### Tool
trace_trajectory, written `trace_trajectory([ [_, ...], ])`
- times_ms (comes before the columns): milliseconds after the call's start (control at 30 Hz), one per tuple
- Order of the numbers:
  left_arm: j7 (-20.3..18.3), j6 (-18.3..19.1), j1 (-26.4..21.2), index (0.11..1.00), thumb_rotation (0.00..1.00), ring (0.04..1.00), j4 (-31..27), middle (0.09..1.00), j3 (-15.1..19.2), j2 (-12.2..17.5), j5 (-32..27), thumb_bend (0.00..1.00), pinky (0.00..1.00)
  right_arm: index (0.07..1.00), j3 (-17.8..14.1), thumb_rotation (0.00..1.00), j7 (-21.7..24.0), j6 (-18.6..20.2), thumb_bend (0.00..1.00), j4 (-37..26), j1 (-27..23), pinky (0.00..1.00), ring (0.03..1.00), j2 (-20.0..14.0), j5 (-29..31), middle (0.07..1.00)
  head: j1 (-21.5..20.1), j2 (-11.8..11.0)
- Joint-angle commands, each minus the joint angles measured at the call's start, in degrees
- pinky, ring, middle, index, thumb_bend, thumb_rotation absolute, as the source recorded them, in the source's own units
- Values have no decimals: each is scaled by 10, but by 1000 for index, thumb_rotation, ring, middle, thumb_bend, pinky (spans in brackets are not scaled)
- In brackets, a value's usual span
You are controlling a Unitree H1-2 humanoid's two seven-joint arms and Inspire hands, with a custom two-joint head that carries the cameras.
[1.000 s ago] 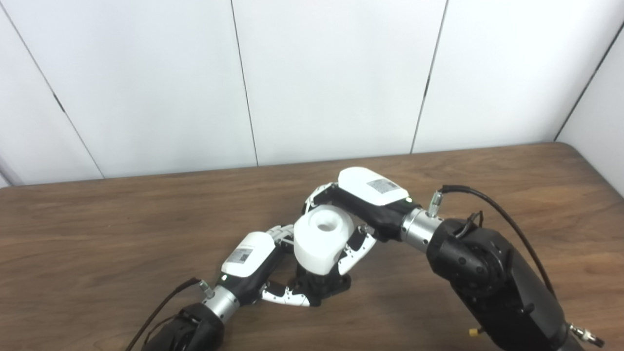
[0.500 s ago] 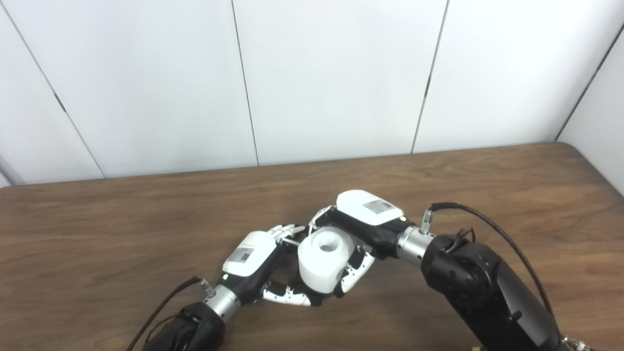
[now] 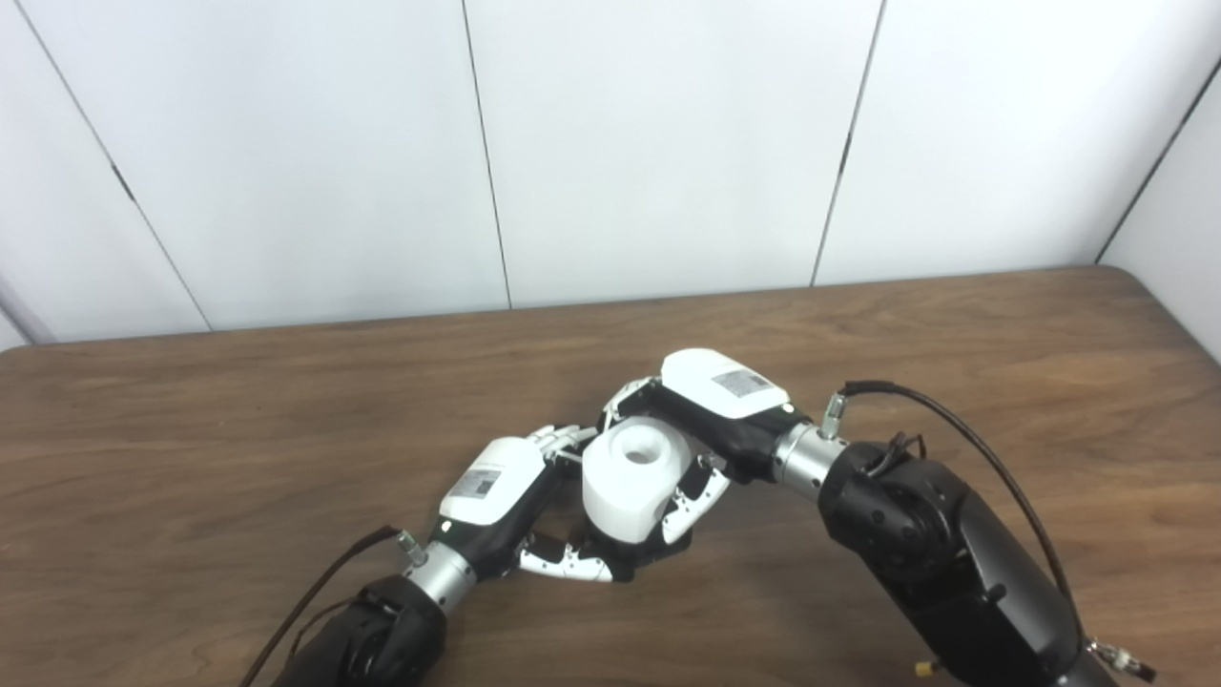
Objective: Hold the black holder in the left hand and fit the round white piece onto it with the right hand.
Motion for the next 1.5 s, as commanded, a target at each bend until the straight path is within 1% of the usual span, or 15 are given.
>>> trace_trajectory([
  [0, -72, 30, 37, 484, 53, 906, 24, 892, -37, 9, 41, 523, 924, 480, 9, 134, 6, -7, 525, 9, -6, 614, 692, -3, -9, 729, 0, 1],
  [167, -69, 30, 38, 484, 54, 905, 24, 892, -39, 9, 43, 523, 923, 480, 14, 134, 0, -22, 524, 17, -4, 583, 679, -5, -10, 715, 3, 3],
  [367, -74, 38, 39, 484, 54, 908, 20, 895, -40, 10, 40, 524, 937, 481, 16, 133, 0, -30, 524, 24, -7, 613, 690, -8, -11, 713, 3, 6],
  [500, -66, 32, 41, 484, 54, 900, 19, 888, -41, 11, 40, 524, 925, 481, 21, 133, 5, -37, 524, 25, -9, 615, 692, -16, -18, 713, 3, 11],
  [600, -68, 34, 42, 484, 53, 899, 16, 885, -40, 11, 39, 524, 922, 480, 23, 132, 8, -45, 524, 26, -9, 592, 676, -22, -17, 705, 4, 12],
  [700, -70, 37, 42, 484, 54, 902, 14, 887, -41, 12, 40, 524, 926, 481, 27, 132, 11, -55, 524, 24, -9, 590, 671, -29, -14, 705, 6, 15],
  [933, -71, 41, 39, 484, 55, 900, 13, 889, -44, 12, 40, 524, 916, 480, 33, 134, 27, -69, 525, 13, -8, 628, 680, -46, 2, 706, 6, 15],
  [1033, -71, 41, 40, 484, 55, 898, 13, 888, -43, 12, 39, 524, 914, 480, 31, 134, 32, -70, 525, 9, -8, 634, 682, -51, 9, 708, 6, 15],
  [1067, -71, 42, 39, 484, 55, 900, 13, 890, -43, 12, 39, 524, 918, 480, 32, 134, 35, -68, 525, 7, -9, 636, 685, -53, 10, 709, 6, 19],
  [1167, -74, 44, 39, 485, 55, 901, 11, 894, -43, 13, 38, 524, 916, 481, 31, 134, 40, -64, 525, 4, -10, 645, 689, -56, 10, 712, 6, 19],
  [1367, -79, 47, 39, 485, 54, 902, 6, 892, -42, 12, 36, 523, 925, 481, 27, 134, 43, -67, 525, 2, -12, 627, 684, -59, 15, 711, 6, 23],
  [1467, -80, 49, 39, 485, 54, 903, 6, 893, -42, 12, 36, 523, 927, 481, 26, 134, 48, -64, 525, 2, -14, 640, 691, -60, 16, 713, 7, 24],
])
